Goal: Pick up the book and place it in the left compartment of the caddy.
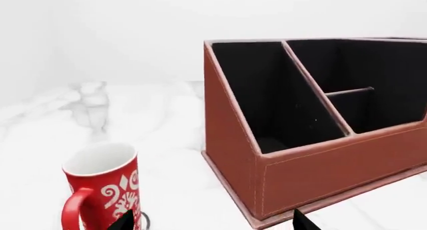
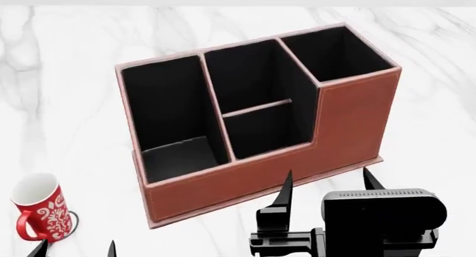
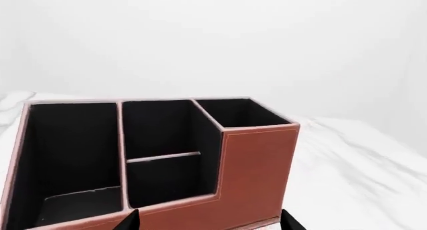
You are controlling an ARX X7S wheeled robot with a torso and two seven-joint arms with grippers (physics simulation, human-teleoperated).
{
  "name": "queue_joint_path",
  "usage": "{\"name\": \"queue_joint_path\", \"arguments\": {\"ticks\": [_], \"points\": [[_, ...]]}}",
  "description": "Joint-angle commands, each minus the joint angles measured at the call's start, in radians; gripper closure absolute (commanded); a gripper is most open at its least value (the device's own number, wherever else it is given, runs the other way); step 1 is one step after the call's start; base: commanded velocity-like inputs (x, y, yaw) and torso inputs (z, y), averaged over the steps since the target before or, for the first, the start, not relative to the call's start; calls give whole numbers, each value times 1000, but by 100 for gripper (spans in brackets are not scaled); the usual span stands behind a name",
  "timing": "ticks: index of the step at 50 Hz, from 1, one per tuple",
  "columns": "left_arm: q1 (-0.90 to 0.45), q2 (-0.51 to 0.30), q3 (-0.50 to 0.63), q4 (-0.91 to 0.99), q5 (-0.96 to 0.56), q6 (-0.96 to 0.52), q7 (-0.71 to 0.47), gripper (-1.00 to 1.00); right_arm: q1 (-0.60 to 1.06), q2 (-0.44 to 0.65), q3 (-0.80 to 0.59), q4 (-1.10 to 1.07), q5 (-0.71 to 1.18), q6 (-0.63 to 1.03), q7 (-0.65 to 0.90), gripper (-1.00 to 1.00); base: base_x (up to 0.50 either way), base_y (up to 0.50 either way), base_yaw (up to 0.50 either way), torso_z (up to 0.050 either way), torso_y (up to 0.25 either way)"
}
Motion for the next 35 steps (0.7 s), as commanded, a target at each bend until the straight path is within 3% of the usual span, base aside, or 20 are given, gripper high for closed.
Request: {"name": "queue_joint_path", "arguments": {"ticks": [1, 20, 35], "points": [[-1, -8, 14, 1, -9, 2, -11, -100, 9, 8, -3, 3, 6, 9, 4, -100, 0, -500, 0, 0, 0], [-1, -22, 32, -1, -19, 9, -25, -100, 7, 11, -21, -11, 16, 6, 16, -100, 8, -54, 0, 0, 0], [-3, -31, 44, -3, -27, 13, -36, -100, 9, 21, -40, -10, 16, -5, 25, -100, 500, 0, 0, 0, 0]]}}
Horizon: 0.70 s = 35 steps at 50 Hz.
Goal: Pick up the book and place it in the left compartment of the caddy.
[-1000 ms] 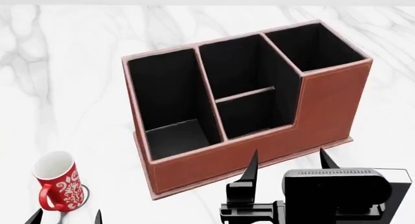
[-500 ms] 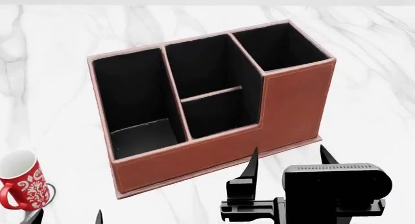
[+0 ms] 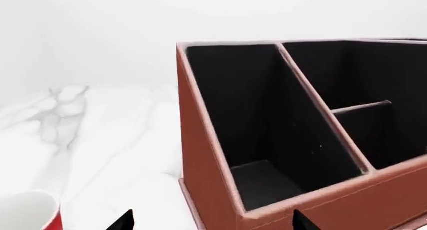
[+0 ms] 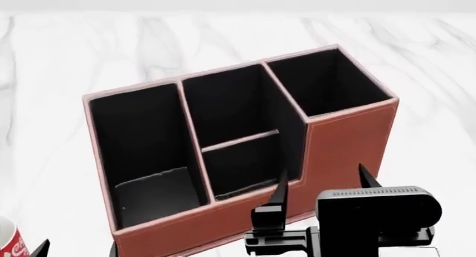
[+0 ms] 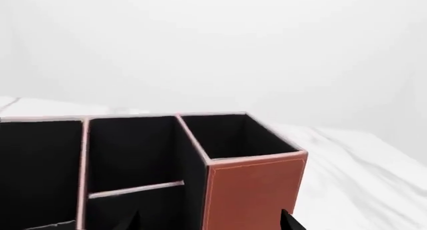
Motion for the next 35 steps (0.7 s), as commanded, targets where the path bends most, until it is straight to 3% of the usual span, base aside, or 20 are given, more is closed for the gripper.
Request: {"name": "queue_joint_path", "arguments": {"ticks": [1, 10, 26, 35], "points": [[-2, -7, 9, -1, -7, 2, -8, -100, 1, 8, -14, -3, 5, -3, 2, -100, 500, 0, 0, 0, 0], [-3, -12, 16, -1, -11, 4, -15, -100, 4, 9, -17, 0, 7, 1, 12, -100, 500, 0, 0, 0, 0], [-5, -21, 26, -1, -18, 6, -25, -100, 13, -5, 11, -8, 31, 42, 36, -100, 0, 0, 0, 0, 1], [-4, -25, 33, -2, -22, 8, -30, -100, 98, -45, 82, -146, 89, 311, 86, -100, 0, 0, 0, 0, 0]]}}
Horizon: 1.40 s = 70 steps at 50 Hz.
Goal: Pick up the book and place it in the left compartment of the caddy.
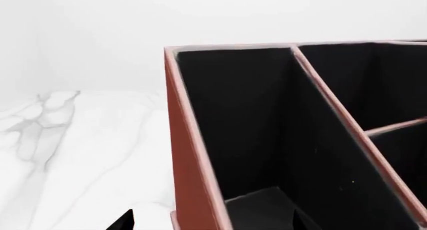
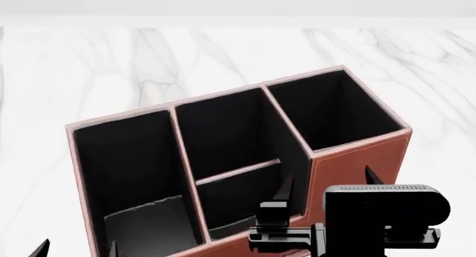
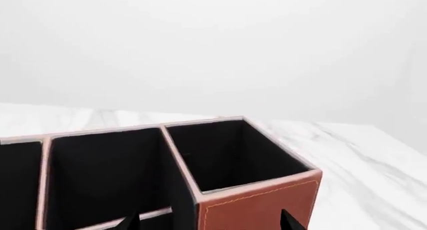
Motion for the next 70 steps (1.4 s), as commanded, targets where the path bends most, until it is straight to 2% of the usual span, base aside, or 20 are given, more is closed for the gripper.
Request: {"name": "queue_joint_path", "arguments": {"ticks": [1, 4, 5, 7, 9, 11, 13, 15, 16, 18, 19, 20, 21, 22, 23, 30, 39, 46, 56, 70], "points": [[-1, -6, 7, 0, -6, 1, -8, -100, 92, -30, 62, -127, 52, 253, 45, -100, 0, 0, 0, 0, 0], [-2, -7, 8, 0, -9, 0, -9, -100, 178, -38, 88, -192, 80, 422, 50, -100, 0, 0, 0, 0, 0], [-1, -7, 9, 0, -9, 1, -10, -100, 245, -51, 120, -226, 101, 539, 40, -100, 0, 0, 0, 0, 0], [-1, -8, 10, 0, -10, 0, -11, -100, 283, -31, 157, -207, 224, 583, 107, -100, 0, 0, 0, 0, 0], [-3, -8, 11, -3, -10, 1, -13, -100, 346, 69, 237, -88, 524, 583, 407, -100, 0, 0, 0, 0, 0], [-3, -9, 13, -4, -10, 2, -15, -100, 414, 139, 213, -35, 824, 581, 707, -100, 0, 0, 0, 0, 0], [-4, -9, 13, -6, -11, 2, -16, -100, 448, 154, 222, 9, 1124, 576, 832, -100, 0, 0, 0, 0, 0], [-5, -9, 15, -10, -11, 4, -18, -100, 569, 217, 172, 117, 1424, 560, 1086, -100, 0, 0, 0, 0, 0], [-5, -9, 16, -10, -12, 4, -19, -100, 591, 240, 147, 149, 1543, 537, 1140, -100, 0, 0, 0, 0, 0], [-5, -10, 16, -11, -13, 4, -21, -100, 645, 270, 115, 195, 1640, 514, 1150, -100, 0, 0, 0, 0, 0], [-12, -6, 18, -28, -9, 5, -25, -100, 795, 420, -35, 345, 1790, 583, 1000, -100, 0, 0, 0, 0, 0], [-13, -6, 19, -30, -9, 6, -25, -100, 945, 446, -185, 365, 1878, 580, 850, -100, 0, 0, 0, 0, 0], [-13, -6, 20, -30, -10, 7, -25, -100, 1095, 472, -335, 332, 1807, 581, 700, -100, 0, 0, 0, 0, 0], [-13, -7, 20, -30, -10, 7, -25, -100, 1151, 508, -458, 377, 1899, 563, 697, -100, 0, 0, 0, 0, 0], [-13, -7, 21, -30, -11, 7, -26, -100, 1166, 518, -494, 383, 1935, 555, 699, -100, 0, 0, 0, 0, 0], [-14, -11, 26, -30, -14, 8, -29, -100, 1300, 593, -731, 313, 1821, 578, 473, -100, 0, 0, 0, 0, 0], [-14, -14, 31, -32, -16, 11, -34, -100, 1348, 621, -796, 279, 1752, 564, 384, -100, 0, 0, 0, 0, 0], [-15, -17, 35, -31, -18, 12, -37, -100, 1462, 647, -941, 271, 1724, 569, 293, -100, 0, 0, 0, 0, 0], [-15, -22, 39, -32, -22, 14, -43, -100, 1503, 677, -1126, 236, 1754, 560, 304, -100, 0, 0, 0, 0, 0], [-17, -27, 47, -34, -24, 18, -51, -100, 1493, 707, -1241, 189, 1804, 525, 335, -100, 0, 0, 0, 0, 0]]}}
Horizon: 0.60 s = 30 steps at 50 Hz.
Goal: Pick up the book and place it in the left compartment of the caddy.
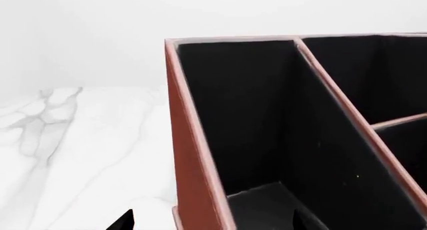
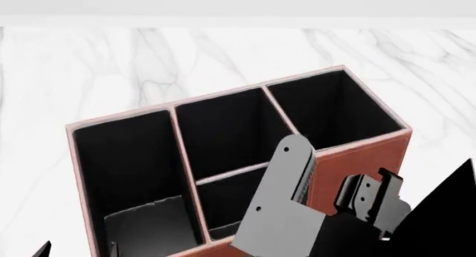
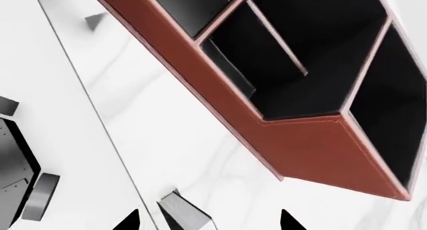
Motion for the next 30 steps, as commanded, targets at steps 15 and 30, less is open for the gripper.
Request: {"name": "queue_joint_path", "arguments": {"ticks": [15, 30], "points": [[-4, -9, 13, -5, -7, 6, -13, -100, 4, 59, -153, -21, -43, -9, -24, -100, 0, 0, 0, 0, 0], [-5, -14, 18, -7, -13, 8, -21, -100, -22, 108, -224, -11, -123, -13, -40, -100, 0, 0, 0, 0, 0]]}}
